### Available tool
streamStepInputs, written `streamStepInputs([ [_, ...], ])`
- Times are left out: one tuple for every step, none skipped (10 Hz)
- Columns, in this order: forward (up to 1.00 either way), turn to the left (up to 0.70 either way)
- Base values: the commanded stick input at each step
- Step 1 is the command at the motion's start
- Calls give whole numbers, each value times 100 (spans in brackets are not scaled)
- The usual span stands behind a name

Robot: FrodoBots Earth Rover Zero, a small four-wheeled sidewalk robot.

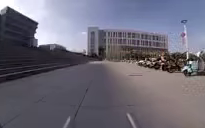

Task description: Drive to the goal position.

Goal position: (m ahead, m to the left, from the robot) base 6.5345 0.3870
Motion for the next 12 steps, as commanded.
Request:
streamStepInputs([
  [70,0],
  [70,0],
  [70,0],
  [70,0],
  [70,0],
  [70,0],
  [70,0],
  [70,0],
  [70,0],
  [70,0],
  [70,0],
  [70,0],
])
